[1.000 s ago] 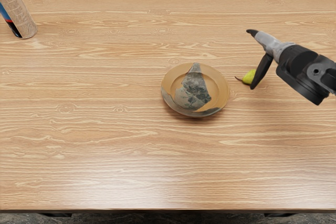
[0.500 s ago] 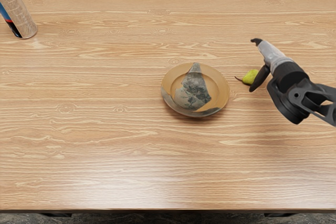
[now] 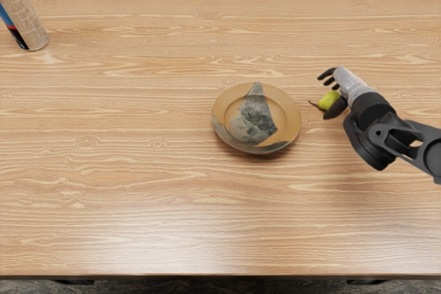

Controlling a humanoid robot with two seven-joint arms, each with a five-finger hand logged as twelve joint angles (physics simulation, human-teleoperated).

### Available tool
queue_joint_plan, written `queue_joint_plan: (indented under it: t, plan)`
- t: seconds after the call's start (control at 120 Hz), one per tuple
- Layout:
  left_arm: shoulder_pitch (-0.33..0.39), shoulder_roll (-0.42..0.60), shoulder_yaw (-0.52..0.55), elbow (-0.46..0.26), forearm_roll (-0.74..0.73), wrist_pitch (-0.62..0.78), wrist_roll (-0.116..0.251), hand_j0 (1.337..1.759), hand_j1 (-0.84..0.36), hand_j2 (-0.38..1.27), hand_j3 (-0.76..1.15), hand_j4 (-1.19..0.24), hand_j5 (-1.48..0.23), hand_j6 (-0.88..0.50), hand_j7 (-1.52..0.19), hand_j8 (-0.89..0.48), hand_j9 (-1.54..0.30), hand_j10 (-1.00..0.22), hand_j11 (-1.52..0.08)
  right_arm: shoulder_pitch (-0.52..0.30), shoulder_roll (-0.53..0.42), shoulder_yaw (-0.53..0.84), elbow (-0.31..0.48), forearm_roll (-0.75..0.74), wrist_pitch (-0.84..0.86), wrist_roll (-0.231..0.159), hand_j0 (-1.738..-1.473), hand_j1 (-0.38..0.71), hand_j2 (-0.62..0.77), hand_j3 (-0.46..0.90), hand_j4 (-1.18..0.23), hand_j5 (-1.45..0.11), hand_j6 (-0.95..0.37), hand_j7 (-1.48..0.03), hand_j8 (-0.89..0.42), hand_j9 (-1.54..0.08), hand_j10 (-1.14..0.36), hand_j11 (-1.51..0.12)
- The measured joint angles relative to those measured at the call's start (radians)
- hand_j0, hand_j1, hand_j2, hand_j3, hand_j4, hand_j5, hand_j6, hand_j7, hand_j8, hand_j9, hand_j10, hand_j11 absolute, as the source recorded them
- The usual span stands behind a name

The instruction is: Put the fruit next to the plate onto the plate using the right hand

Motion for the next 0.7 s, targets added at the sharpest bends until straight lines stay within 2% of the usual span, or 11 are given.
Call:
queue_joint_plan:
  t: [0.183,0.7]
  plan:
    - [0.0,0.0,0.0,0.0,0.0,0.0,0.0,1.658,0.35,0.0,0.0,0.0,0.0,0.0,0.0,0.0,0.0,0.0,0.0,-0.005,0.002,0.0,-0.008,-0.003,0.001,0.0,-1.658,0.12,-0.07,0.0,-0.4,-0.5,-0.4,-0.51,-0.36,-0.51,-0.4,-0.51]
    - [0.0,0.0,0.0,0.0,0.0,0.0,0.0,1.658,0.35,0.0,0.0,0.0,0.0,0.0,0.0,0.0,0.0,0.0,0.0,-0.019,0.005,-0.001,-0.026,-0.004,0.002,0.0,-1.658,0.22,-0.06,0.0,-0.49,-0.6,-0.48,-0.62,-0.47,-0.62,-0.48,-0.62]
